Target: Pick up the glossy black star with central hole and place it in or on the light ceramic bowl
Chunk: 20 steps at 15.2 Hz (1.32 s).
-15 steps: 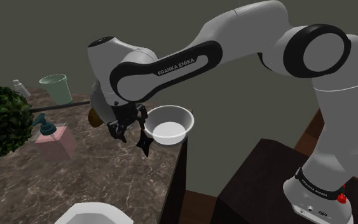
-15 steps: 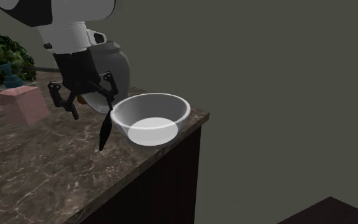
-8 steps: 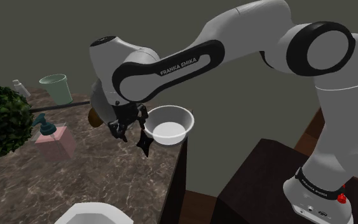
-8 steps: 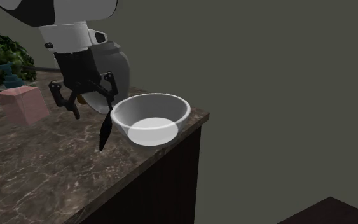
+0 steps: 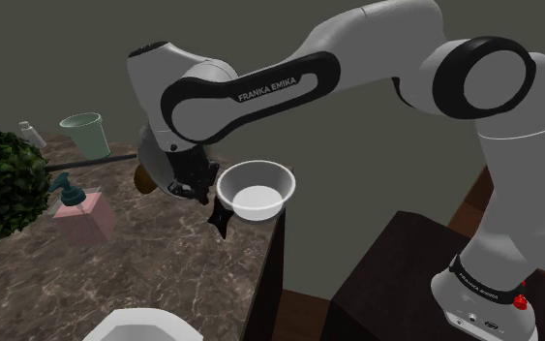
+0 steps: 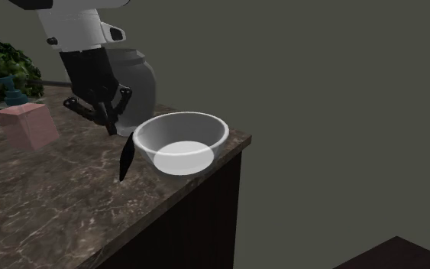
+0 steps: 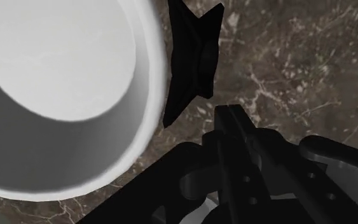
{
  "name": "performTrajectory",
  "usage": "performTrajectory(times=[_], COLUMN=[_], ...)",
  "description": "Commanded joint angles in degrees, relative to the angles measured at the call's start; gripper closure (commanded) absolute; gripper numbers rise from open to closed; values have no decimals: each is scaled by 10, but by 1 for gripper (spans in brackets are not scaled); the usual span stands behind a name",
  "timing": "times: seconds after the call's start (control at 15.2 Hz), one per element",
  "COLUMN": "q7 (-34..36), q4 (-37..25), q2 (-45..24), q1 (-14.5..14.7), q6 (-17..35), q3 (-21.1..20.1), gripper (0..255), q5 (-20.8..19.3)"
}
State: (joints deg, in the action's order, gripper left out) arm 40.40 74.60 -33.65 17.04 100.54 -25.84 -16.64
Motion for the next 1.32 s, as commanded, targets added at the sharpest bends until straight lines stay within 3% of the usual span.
performTrajectory(times=[0.0,0.07,0.26,0.79,1.25], q7=[0,0,-7,0,0], q4=[0,0,164,200,200], q2=[0,0,105,89,89], q1=[0,0,-57,-56,-56], q6=[0,0,96,146,146], q3=[0,0,-17,-10,-10], gripper=[255,0,0,0,0], q5=[0,0,40,30,30])
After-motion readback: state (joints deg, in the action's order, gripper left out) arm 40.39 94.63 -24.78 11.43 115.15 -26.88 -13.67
